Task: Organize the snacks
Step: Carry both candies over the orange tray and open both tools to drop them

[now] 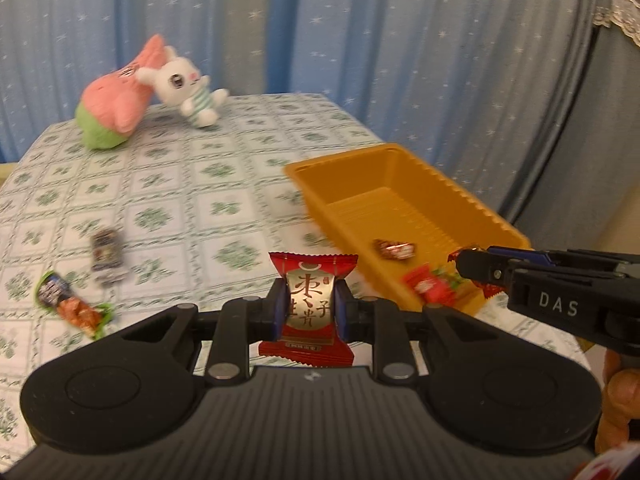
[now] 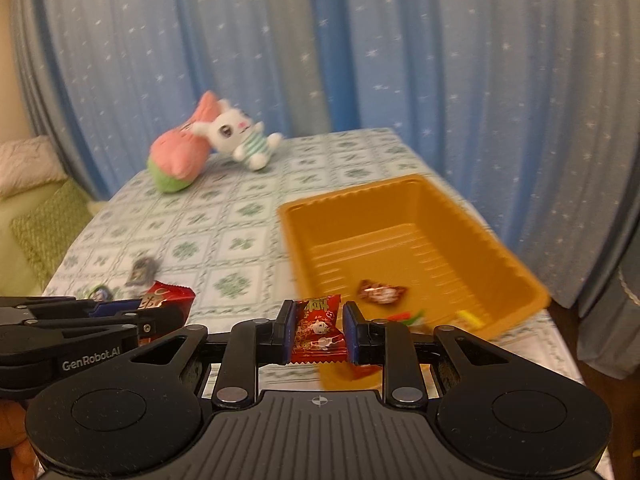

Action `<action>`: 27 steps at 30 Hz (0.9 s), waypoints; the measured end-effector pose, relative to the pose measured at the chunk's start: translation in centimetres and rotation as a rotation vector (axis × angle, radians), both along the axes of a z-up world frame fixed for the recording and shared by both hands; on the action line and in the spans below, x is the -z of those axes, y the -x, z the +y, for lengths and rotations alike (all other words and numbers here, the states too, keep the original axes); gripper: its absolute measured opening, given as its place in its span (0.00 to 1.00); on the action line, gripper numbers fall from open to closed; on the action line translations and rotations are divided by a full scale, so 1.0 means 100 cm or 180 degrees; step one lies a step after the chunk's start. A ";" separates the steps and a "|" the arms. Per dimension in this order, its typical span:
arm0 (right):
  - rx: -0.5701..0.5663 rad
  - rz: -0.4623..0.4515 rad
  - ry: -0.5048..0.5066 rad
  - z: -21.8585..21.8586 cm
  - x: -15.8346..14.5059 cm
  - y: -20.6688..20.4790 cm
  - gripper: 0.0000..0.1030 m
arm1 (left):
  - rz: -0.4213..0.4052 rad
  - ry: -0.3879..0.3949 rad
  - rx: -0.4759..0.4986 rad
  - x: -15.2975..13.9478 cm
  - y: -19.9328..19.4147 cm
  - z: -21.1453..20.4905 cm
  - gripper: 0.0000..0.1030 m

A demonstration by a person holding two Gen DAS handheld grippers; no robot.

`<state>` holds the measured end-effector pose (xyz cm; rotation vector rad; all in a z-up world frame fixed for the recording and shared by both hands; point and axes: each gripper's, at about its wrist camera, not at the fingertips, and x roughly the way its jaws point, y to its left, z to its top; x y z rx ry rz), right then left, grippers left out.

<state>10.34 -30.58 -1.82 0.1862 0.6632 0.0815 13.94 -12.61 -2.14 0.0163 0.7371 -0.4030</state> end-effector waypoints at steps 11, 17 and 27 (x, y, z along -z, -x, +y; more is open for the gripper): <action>0.0242 -0.0061 -0.0011 -0.060 -0.008 -0.004 0.25 | 0.0042 0.0054 0.0262 -0.008 -0.013 -0.060 0.21; 0.0337 -0.0023 -0.0046 -0.087 -0.001 -0.019 0.25 | 0.0122 0.0067 0.0325 -0.001 -0.029 -0.085 0.21; 0.0445 0.0035 -0.0087 -0.115 0.009 -0.033 0.25 | 0.0226 0.0055 0.0390 0.019 -0.054 -0.111 0.22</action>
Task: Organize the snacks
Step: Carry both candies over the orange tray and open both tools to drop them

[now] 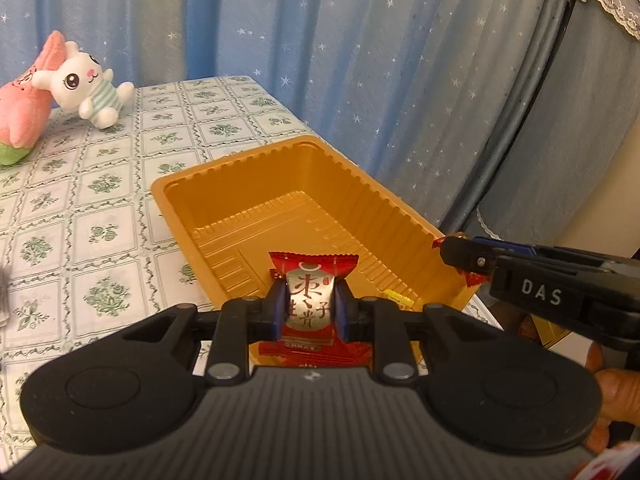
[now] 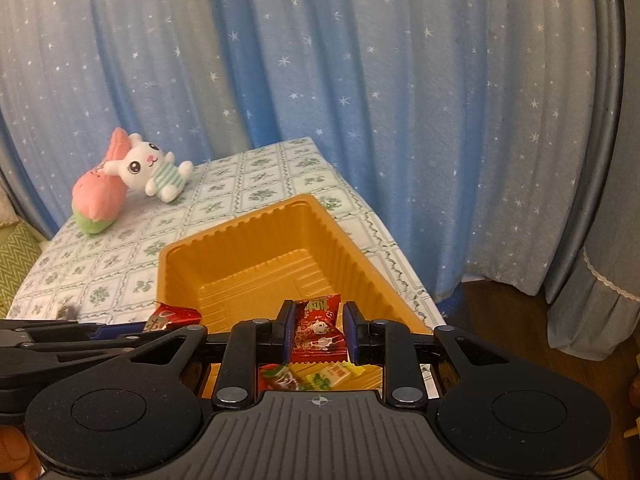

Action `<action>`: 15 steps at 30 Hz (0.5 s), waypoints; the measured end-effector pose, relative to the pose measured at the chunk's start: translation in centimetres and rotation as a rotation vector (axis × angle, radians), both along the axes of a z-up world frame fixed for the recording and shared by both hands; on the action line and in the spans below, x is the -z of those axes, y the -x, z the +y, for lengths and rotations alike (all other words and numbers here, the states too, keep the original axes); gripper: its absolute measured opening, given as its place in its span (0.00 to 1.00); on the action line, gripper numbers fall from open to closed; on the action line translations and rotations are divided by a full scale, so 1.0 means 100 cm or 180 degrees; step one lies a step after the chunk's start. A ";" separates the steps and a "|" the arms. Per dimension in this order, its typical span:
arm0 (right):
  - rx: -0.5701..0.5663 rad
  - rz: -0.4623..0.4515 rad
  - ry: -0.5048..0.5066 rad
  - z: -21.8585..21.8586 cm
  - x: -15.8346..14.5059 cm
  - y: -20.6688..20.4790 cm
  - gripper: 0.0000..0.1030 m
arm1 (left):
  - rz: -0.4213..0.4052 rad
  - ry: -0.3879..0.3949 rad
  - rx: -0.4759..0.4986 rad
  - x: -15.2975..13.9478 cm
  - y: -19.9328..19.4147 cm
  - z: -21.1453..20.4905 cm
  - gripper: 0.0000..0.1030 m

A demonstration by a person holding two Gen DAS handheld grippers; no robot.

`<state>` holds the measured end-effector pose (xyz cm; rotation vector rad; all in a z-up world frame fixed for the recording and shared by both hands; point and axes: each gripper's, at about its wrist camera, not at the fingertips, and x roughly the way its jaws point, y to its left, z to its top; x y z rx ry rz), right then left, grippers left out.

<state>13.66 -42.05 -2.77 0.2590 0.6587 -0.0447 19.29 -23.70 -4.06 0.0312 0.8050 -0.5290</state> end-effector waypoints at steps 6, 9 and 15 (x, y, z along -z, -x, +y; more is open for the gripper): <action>0.0021 0.0020 -0.0036 -0.005 0.004 -0.001 0.25 | 0.0024 -0.0056 -0.0011 0.008 -0.001 0.003 0.30; 0.0006 0.0020 -0.0053 -0.005 0.004 -0.002 0.25 | 0.0025 -0.0078 -0.0077 0.009 0.004 0.014 0.30; -0.0063 0.0019 -0.0094 0.000 0.005 -0.008 0.25 | 0.0036 -0.0090 -0.0253 0.009 0.013 0.038 0.30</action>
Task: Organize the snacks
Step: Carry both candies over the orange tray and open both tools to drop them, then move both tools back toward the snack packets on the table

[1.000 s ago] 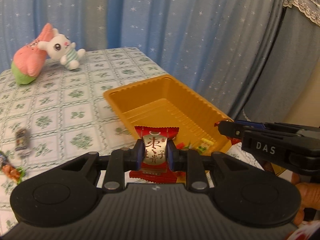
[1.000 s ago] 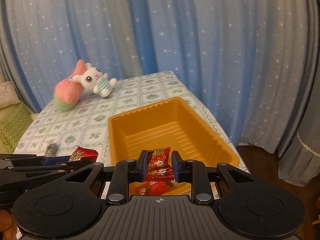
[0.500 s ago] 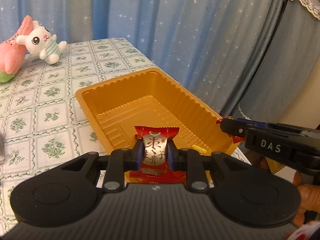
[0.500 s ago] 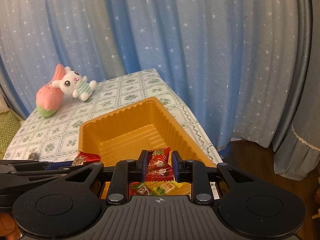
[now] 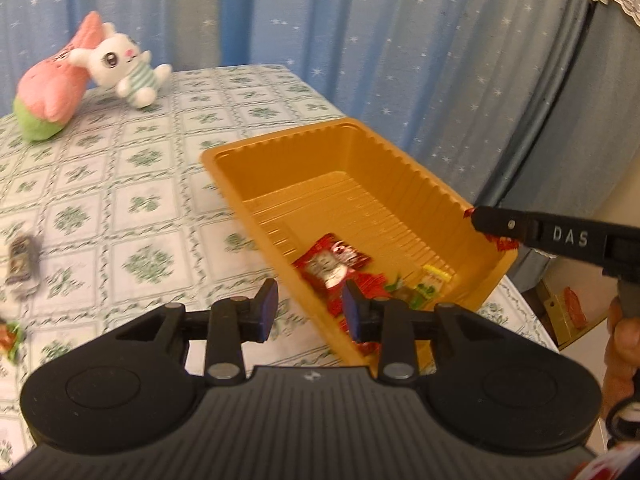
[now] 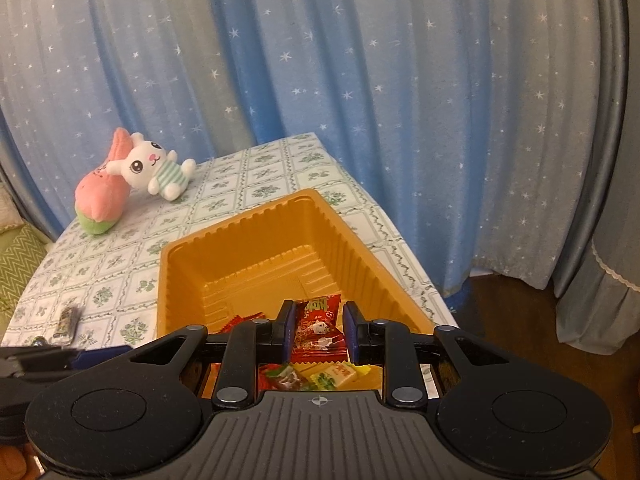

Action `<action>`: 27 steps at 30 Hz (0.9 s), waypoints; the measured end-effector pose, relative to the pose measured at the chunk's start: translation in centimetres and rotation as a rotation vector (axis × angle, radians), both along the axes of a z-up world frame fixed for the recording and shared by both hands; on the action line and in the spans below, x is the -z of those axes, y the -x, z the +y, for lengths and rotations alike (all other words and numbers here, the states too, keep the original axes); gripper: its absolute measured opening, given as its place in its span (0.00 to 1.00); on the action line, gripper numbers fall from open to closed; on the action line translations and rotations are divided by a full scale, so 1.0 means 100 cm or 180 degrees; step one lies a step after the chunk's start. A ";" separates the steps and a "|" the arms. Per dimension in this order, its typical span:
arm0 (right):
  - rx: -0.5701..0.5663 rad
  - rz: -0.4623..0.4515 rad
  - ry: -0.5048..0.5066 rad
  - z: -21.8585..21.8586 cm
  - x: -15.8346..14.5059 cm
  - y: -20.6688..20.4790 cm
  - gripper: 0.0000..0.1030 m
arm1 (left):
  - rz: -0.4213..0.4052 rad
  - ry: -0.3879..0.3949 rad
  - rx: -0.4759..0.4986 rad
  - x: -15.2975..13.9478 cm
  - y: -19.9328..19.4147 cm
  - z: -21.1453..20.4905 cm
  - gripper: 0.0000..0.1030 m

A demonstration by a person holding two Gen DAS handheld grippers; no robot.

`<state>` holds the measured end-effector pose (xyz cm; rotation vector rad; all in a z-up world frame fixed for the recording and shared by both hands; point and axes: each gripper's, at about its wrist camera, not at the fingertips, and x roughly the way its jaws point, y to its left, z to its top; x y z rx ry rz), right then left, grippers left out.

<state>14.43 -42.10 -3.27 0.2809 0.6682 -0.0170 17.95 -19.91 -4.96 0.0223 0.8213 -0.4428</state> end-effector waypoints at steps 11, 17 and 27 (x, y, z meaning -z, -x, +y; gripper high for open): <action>-0.0137 -0.0034 -0.0179 0.006 -0.002 -0.018 0.42 | -0.0048 -0.0004 -0.0129 -0.006 0.011 0.023 0.34; -0.0035 -0.0046 -0.0160 0.003 -0.010 -0.001 0.53 | -0.0092 -0.0028 -0.0215 -0.011 0.024 0.040 0.42; -0.0097 0.0037 -0.0118 0.035 -0.023 0.043 0.53 | -0.0122 -0.0075 -0.0433 -0.022 0.053 0.081 0.45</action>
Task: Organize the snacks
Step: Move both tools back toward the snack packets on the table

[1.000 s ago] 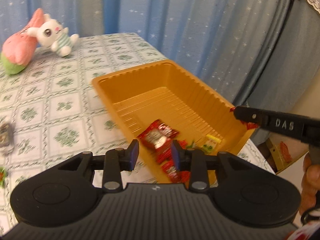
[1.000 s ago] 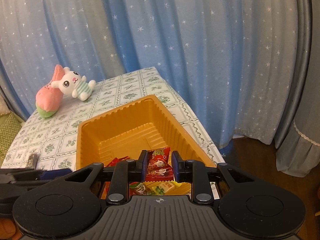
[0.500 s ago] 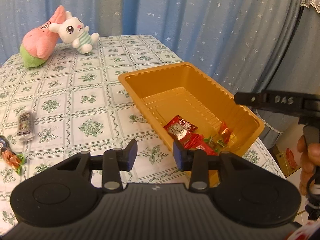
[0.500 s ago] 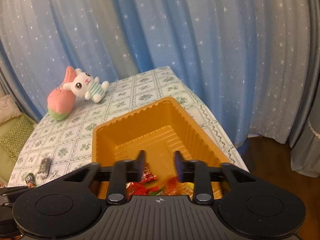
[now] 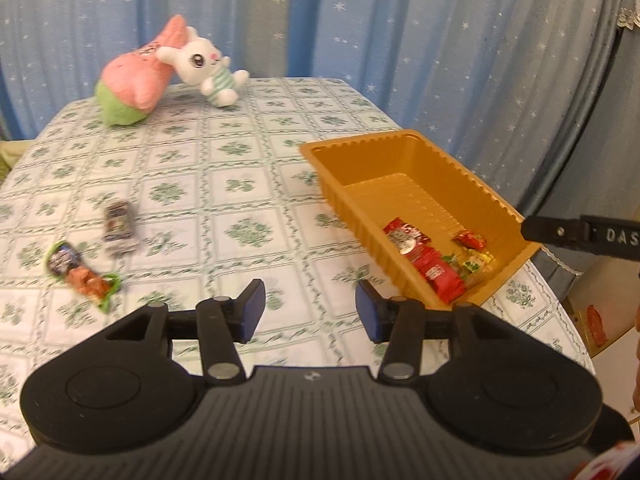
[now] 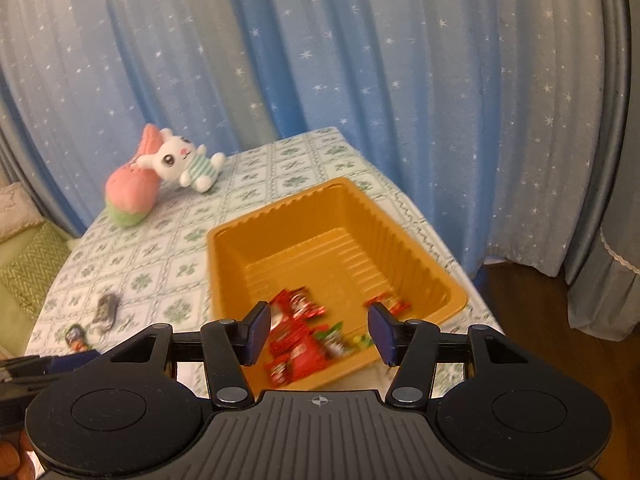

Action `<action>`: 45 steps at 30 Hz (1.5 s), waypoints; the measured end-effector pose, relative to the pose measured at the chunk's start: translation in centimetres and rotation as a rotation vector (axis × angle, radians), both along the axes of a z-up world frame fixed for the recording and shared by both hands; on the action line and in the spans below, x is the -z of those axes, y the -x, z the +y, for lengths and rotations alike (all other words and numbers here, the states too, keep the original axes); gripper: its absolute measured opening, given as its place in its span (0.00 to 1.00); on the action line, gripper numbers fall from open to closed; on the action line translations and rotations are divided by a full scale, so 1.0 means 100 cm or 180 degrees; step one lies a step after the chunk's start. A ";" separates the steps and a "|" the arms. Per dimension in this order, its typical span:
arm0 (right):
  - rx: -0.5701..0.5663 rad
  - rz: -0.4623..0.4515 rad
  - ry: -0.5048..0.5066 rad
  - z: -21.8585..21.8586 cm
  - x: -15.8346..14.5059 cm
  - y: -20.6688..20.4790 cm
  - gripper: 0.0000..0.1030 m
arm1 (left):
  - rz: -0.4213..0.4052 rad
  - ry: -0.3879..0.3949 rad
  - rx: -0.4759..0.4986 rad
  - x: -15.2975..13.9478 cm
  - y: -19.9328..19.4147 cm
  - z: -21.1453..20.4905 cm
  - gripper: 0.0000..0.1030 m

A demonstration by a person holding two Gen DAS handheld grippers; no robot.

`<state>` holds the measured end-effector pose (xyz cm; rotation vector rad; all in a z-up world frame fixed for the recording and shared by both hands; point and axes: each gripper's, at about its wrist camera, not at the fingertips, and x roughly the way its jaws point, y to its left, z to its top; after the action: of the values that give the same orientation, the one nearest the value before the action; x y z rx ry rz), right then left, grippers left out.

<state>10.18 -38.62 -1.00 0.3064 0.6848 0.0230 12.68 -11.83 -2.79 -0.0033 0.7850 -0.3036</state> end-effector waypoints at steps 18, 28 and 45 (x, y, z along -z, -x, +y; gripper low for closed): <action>-0.0452 0.0054 0.0216 0.090 -0.011 0.039 0.53 | -0.0049 -0.0049 -0.0427 -0.020 0.048 0.080 0.56; -0.0614 0.0072 0.0260 0.115 -0.010 0.040 0.53 | -0.0047 -0.0089 -0.0557 -0.020 0.056 0.108 0.57; -0.0784 0.0083 0.0271 0.143 -0.006 0.025 0.53 | -0.0031 -0.0217 -0.0717 -0.014 0.050 0.141 0.57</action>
<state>7.66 -24.29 -0.39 0.1393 0.7442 0.2243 7.73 2.27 -1.39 -0.0258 0.7770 -0.0632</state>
